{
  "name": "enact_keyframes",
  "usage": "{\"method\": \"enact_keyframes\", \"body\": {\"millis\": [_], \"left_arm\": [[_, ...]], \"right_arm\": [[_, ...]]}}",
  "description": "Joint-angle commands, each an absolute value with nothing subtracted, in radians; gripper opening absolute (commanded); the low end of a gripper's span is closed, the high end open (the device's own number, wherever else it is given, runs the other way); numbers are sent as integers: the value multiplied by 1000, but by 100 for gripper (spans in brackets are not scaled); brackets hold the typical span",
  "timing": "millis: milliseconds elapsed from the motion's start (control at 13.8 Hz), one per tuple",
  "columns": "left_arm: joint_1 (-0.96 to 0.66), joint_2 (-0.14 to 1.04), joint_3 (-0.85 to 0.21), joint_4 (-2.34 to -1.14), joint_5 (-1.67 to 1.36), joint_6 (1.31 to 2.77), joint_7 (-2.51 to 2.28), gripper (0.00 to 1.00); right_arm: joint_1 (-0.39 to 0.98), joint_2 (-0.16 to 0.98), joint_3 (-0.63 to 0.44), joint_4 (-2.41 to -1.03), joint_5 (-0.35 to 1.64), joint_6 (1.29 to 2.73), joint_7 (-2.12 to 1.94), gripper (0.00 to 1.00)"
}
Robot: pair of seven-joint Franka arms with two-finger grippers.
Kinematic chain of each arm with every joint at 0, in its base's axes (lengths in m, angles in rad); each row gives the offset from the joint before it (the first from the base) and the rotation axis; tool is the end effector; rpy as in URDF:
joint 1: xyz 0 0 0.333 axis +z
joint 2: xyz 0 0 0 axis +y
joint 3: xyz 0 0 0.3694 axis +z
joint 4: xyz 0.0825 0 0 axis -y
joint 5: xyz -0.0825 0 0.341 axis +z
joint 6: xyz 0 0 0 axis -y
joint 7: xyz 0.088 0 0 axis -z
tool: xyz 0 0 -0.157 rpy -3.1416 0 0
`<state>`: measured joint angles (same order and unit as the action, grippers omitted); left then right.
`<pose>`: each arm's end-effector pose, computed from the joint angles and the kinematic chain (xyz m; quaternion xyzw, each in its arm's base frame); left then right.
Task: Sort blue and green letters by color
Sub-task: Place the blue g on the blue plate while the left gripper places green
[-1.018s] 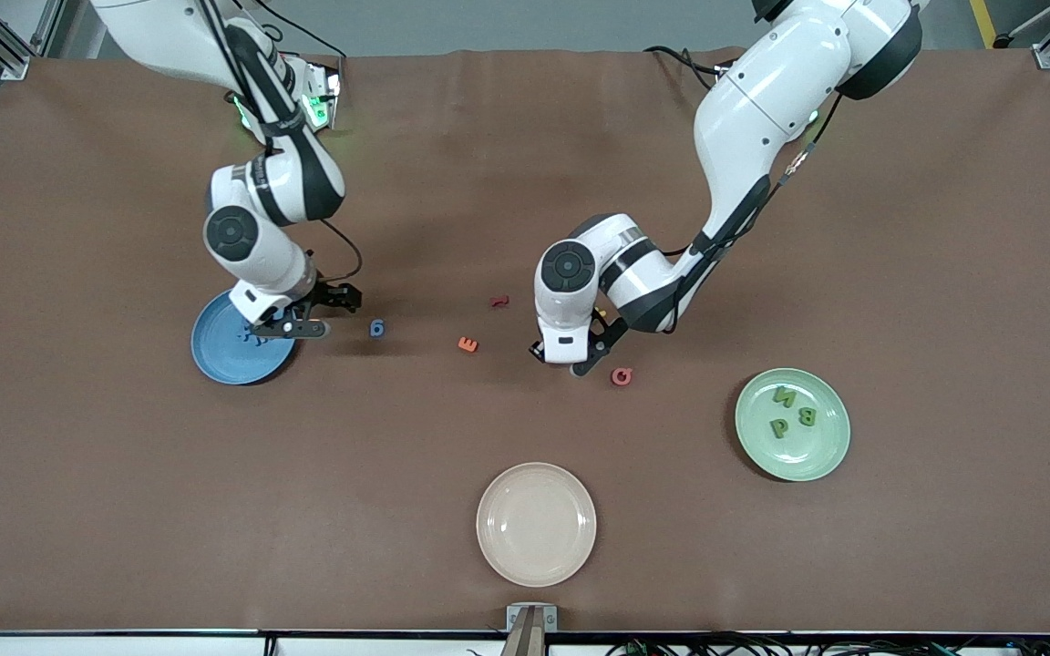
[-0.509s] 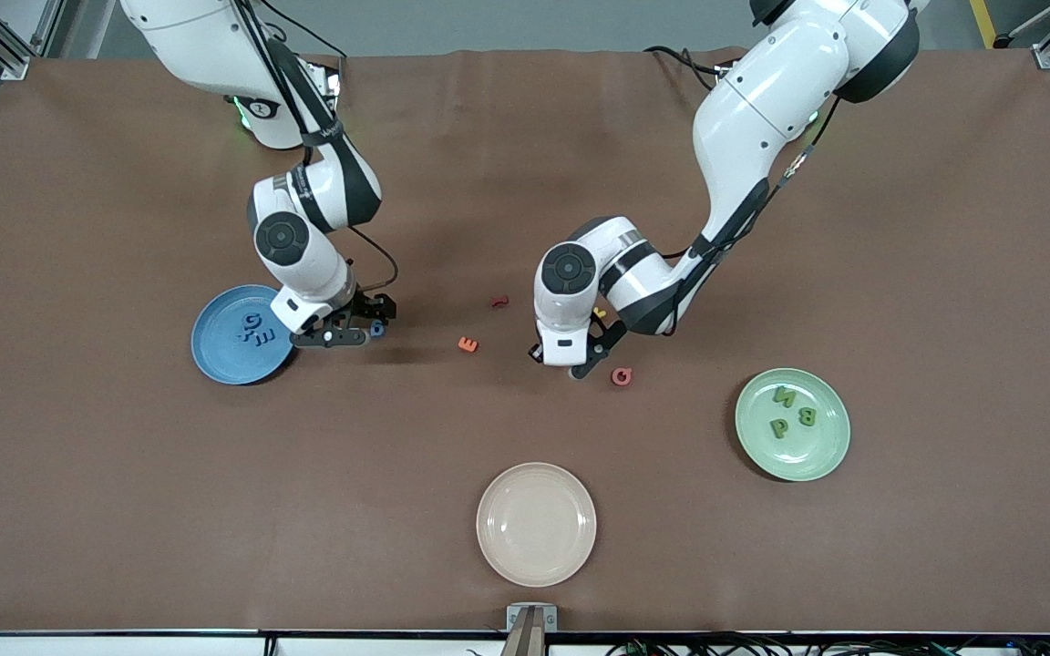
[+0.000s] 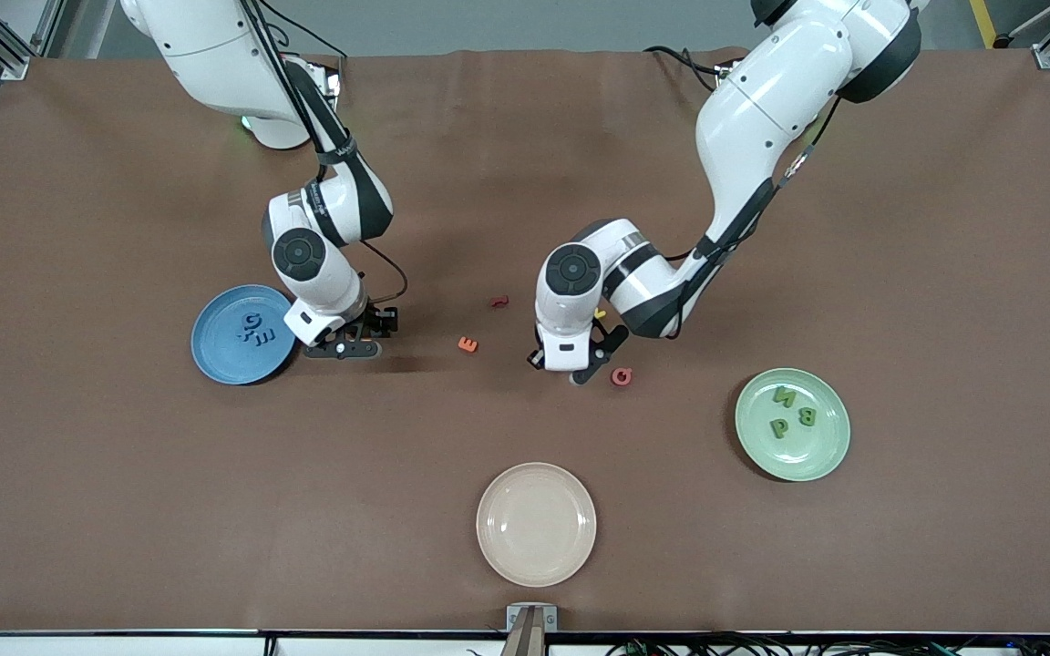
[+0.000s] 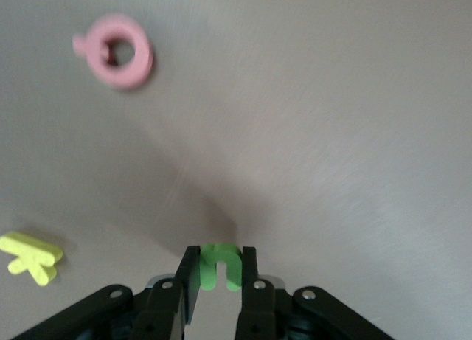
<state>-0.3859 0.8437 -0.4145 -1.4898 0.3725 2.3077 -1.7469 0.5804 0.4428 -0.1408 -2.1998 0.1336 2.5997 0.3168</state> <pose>0.5600 -0.4635 0.2157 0.9137 0.4053 -0.0023 0.0304 0.4975 0.2350 0.2132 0.9998 0.0097 -0.0177 0.0036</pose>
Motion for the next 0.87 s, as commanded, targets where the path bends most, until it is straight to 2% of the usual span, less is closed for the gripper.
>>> {"method": "enact_keyframes", "body": {"millis": [0, 218, 509, 800], "left_arm": [[-318, 732, -413, -1499, 387, 2225, -1709, 0], [-226, 654, -414, -1538, 388, 2093, -1559, 0], [-11, 537, -445, -1655, 376, 2072, -1234, 0], [194, 526, -460, -1741, 376, 2082, -938, 0]], "right_arm": [[592, 451, -144, -2189, 143, 2603, 330, 49], [592, 451, -143, -2189, 143, 2603, 330, 38], [594, 451, -141, -2189, 147, 2603, 330, 15], [592, 431, -141, -2191, 169, 2574, 325, 8]]}}
